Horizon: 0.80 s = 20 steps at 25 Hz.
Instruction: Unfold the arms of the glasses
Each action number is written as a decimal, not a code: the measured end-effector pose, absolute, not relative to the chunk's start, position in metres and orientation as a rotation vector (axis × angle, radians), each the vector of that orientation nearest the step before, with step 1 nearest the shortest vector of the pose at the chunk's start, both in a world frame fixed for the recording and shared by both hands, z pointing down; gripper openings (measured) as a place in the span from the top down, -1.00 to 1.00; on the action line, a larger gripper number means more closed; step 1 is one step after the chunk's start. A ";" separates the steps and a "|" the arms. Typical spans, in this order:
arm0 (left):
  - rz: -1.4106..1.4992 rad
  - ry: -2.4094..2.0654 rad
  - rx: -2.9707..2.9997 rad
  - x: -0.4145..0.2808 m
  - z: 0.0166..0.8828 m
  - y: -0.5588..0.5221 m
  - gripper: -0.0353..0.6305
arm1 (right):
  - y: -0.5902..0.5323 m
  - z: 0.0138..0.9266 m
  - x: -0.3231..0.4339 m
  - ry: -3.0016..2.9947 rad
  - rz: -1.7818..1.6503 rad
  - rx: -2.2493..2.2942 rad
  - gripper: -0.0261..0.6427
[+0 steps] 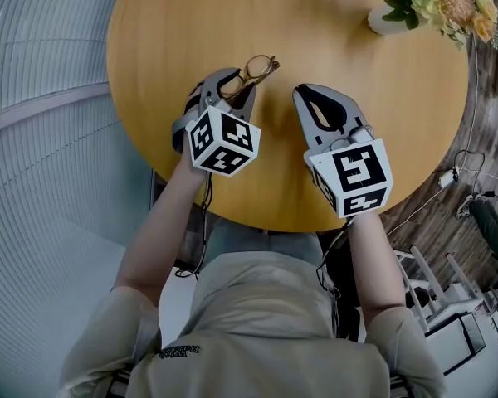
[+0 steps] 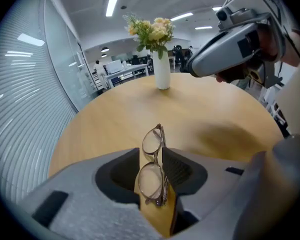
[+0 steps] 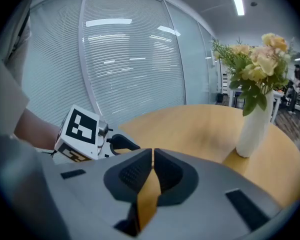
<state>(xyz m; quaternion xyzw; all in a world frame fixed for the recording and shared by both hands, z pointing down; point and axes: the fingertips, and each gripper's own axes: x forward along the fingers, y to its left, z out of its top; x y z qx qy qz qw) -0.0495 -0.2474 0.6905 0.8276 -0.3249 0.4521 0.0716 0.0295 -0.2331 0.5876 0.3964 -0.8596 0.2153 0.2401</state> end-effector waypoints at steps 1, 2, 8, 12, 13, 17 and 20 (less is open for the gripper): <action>1.407 -0.966 2.492 -0.049 0.694 -0.248 0.45 | -0.232 0.589 0.030 -2.349 0.592 1.085 0.82; 1.452 -0.956 2.495 -0.049 0.698 -0.248 0.45 | -0.231 0.591 0.032 -2.345 0.595 1.086 0.82; 1.523 -0.942 2.464 -0.046 0.714 -0.248 0.52 | -0.223 0.600 0.040 -2.331 0.619 1.095 0.82; 1.532 -1.010 2.481 -0.048 0.712 -0.253 0.67 | -0.218 0.600 0.046 -2.327 0.623 1.103 0.82; 1.537 -1.014 2.488 -0.049 0.711 -0.254 0.69 | -0.217 0.600 0.048 -2.327 0.624 1.107 0.82; 1.526 -1.021 2.509 -0.050 0.702 -0.255 0.77 | -0.210 0.596 0.051 -2.323 0.630 1.119 0.82; 1.480 -1.029 2.520 -0.048 0.690 -0.254 0.77 | -0.205 0.590 0.054 -2.324 0.622 1.133 0.82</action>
